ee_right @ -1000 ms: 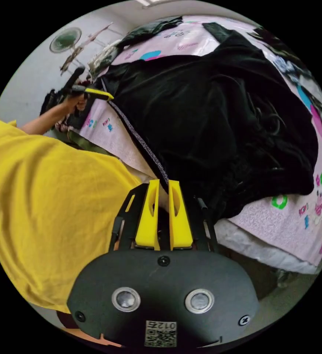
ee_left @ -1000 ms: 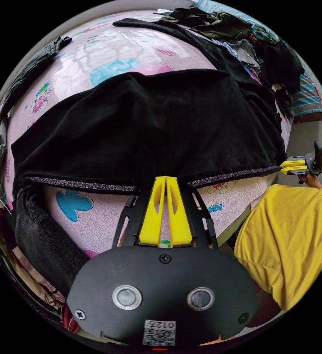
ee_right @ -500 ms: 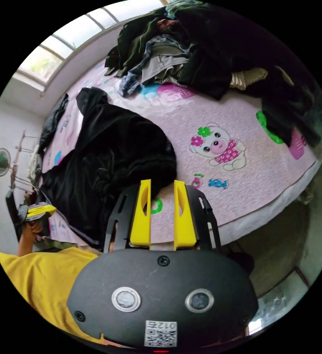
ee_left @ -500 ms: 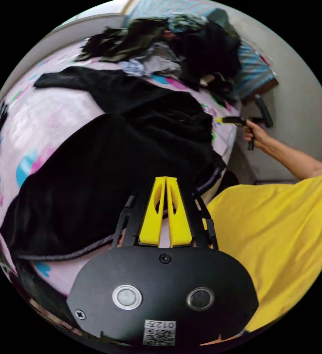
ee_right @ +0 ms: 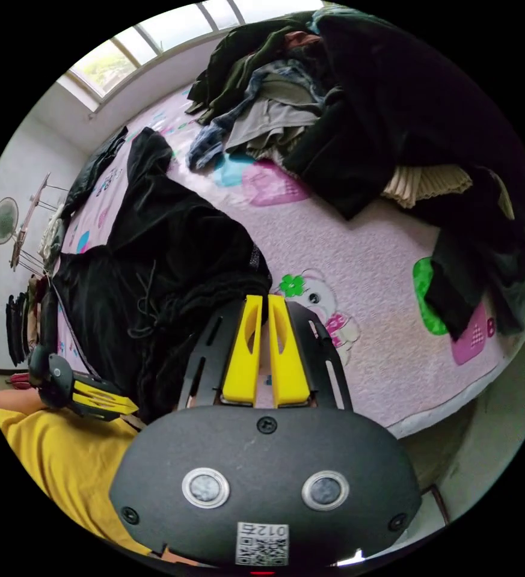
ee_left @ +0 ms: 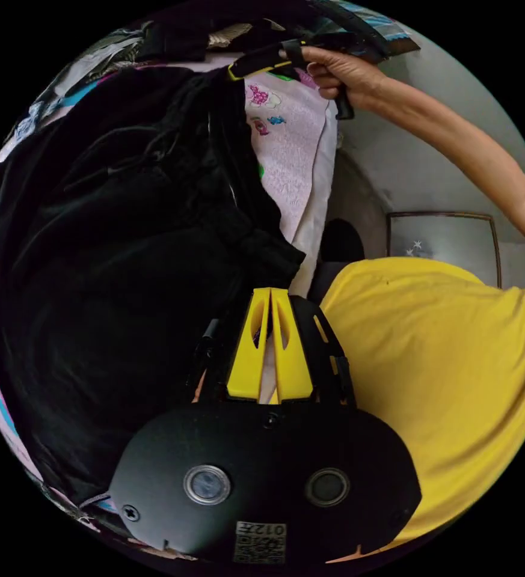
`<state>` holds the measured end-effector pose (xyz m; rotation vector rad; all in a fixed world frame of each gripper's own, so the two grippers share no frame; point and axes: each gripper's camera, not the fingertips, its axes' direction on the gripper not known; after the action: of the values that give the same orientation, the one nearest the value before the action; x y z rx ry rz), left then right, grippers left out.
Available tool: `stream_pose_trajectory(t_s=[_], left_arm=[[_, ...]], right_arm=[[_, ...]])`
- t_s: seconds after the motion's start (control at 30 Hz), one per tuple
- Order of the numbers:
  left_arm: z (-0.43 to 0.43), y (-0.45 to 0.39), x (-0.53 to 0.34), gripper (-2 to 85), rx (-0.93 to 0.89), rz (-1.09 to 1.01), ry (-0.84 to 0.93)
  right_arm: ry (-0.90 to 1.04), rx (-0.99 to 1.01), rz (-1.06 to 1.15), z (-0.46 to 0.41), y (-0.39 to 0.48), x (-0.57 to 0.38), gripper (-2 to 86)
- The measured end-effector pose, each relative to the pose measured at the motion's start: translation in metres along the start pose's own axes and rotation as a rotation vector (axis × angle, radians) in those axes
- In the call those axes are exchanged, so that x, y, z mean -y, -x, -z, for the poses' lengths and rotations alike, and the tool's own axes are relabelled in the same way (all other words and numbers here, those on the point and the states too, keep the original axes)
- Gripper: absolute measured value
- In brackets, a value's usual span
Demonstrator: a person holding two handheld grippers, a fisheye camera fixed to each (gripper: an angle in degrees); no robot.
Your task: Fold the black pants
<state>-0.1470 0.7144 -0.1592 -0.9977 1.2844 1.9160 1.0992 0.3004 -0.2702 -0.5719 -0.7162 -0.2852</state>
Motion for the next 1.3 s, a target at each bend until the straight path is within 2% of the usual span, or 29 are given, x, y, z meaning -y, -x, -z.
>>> stream_pose_trajectory(t_s=[0.13, 0.2, 0.27, 0.33, 0.4, 0.43, 0.5, 0.53, 0.6, 0.7, 0.8, 0.93, 1.03, 1.17, 1.3], left_arm=[[0.006, -0.003, 0.037, 0.4, -0.106, 0.008, -0.064], [0.003, -0.019, 0.064, 0.4, -0.157, -0.092, 0.01], [0.006, -0.035, 0.075, 0.4, -0.121, -0.165, 0.037], [0.019, -0.041, 0.076, 0.5, -0.143, -0.189, 0.005], [0.051, -0.031, 0.059, 0.5, -0.181, -0.142, -0.101], [0.061, -0.025, 0.052, 0.5, -0.177, -0.116, -0.132], [0.107, 0.008, 0.004, 0.4, -0.066, 0.065, -0.276], [0.118, 0.018, -0.012, 0.4, -0.025, 0.12, -0.307], [0.153, 0.059, -0.082, 0.4, 0.15, 0.383, -0.376], [0.173, 0.108, -0.166, 0.5, 0.286, 0.688, -0.3], [0.183, 0.136, -0.23, 0.5, 0.38, 0.854, -0.222], [0.182, 0.148, -0.278, 0.5, 0.355, 0.918, -0.145], [0.189, 0.133, -0.307, 0.5, 0.343, 0.892, -0.19], [0.209, 0.111, -0.347, 0.5, 0.319, 0.849, -0.239], [0.262, 0.121, -0.407, 0.5, 0.395, 0.925, -0.335]], right_arm=[[0.009, -0.078, 0.01, 0.009, -0.045, 0.032, 2.0], [0.004, -0.09, -0.032, 0.012, -0.063, 0.04, 2.0], [0.057, -0.152, -0.117, 0.011, -0.079, 0.045, 1.9], [0.078, -0.202, -0.151, 0.013, -0.085, 0.04, 1.8], [0.04, -0.238, -0.169, 0.021, -0.083, 0.027, 1.6], [-0.017, -0.243, -0.145, 0.03, -0.071, 0.016, 1.5], [-0.111, -0.169, -0.057, 0.042, -0.038, -0.001, 1.2], [-0.142, -0.071, 0.026, 0.042, -0.006, -0.011, 1.0], [-0.121, 0.061, 0.152, 0.028, 0.051, -0.021, 0.8], [0.007, 0.195, 0.355, -0.021, 0.155, -0.03, 0.6], [0.094, 0.268, 0.468, -0.067, 0.242, -0.031, 0.6], [0.236, 0.182, 0.643, -0.119, 0.326, -0.037, 0.6], [0.286, 0.093, 0.761, -0.139, 0.352, -0.054, 0.5], [0.334, 0.079, 0.746, -0.155, 0.371, -0.052, 0.5], [0.408, 0.026, 0.76, -0.175, 0.398, -0.042, 0.5]])
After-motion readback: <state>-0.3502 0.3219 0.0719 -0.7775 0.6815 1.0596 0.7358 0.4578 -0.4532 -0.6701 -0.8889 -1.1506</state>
